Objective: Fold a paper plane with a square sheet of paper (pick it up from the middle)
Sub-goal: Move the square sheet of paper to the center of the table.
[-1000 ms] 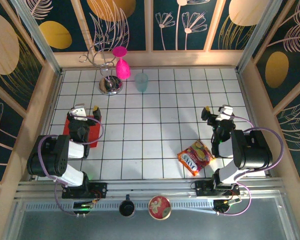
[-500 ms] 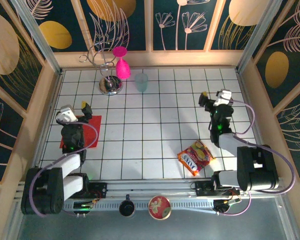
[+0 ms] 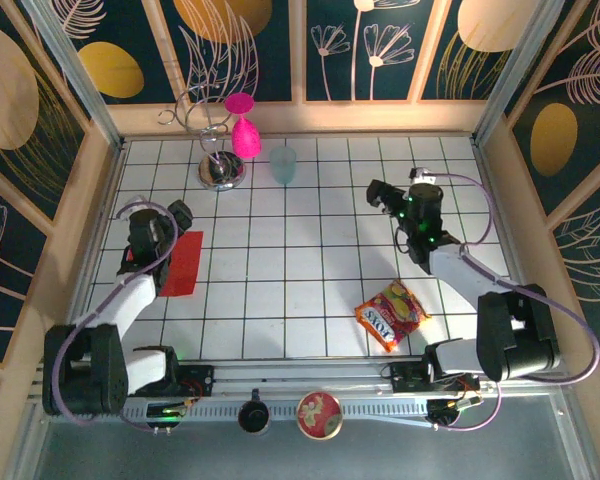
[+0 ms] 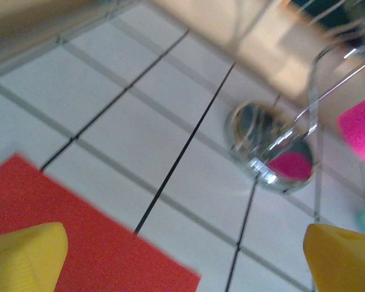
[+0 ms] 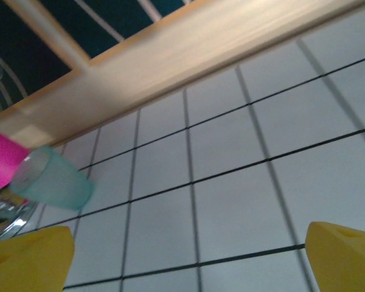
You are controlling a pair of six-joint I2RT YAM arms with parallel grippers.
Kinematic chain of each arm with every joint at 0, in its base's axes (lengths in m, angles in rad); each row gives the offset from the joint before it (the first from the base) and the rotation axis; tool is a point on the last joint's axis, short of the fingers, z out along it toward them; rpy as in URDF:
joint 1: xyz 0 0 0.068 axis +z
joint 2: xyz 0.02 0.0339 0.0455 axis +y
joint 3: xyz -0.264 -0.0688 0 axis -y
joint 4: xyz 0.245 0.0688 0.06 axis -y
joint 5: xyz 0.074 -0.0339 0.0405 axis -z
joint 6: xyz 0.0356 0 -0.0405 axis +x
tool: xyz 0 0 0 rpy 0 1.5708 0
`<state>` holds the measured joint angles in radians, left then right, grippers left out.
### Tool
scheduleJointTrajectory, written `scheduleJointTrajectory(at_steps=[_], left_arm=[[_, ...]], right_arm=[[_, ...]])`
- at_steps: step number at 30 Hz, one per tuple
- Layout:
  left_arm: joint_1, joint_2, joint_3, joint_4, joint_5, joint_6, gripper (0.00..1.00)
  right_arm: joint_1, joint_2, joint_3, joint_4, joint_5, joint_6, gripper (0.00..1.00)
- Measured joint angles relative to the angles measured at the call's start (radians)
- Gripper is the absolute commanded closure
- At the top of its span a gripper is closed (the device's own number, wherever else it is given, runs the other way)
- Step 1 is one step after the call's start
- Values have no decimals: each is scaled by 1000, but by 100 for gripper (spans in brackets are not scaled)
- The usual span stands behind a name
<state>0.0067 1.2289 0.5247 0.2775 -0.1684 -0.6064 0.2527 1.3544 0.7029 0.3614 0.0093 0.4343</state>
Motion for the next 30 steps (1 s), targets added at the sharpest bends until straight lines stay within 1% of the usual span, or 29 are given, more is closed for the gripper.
scheduleJointTrajectory(at_steps=[6, 12, 13, 16, 20, 24, 27, 30], left_arm=[[11, 164, 80, -175, -4, -44, 1], [37, 204, 82, -245, 8, -80, 4], [41, 208, 81, -249, 13, -84, 6], [46, 219, 78, -252, 40, -98, 15], [45, 247, 56, -251, 91, -103, 23], [45, 244, 45, -225, 133, -106, 26], [26, 243, 37, -205, 165, -114, 30], [-27, 246, 32, -183, 199, -148, 35]], right_arm=[[77, 111, 61, -46, -78, 71, 7], [116, 196, 104, -77, -109, 111, 9], [119, 209, 112, -81, -113, 116, 9], [124, 244, 136, -84, -120, 126, 10], [125, 266, 155, -90, -121, 127, 10], [125, 278, 167, -100, -121, 131, 10], [125, 287, 176, -110, -120, 135, 10], [125, 292, 181, -120, -115, 148, 10]])
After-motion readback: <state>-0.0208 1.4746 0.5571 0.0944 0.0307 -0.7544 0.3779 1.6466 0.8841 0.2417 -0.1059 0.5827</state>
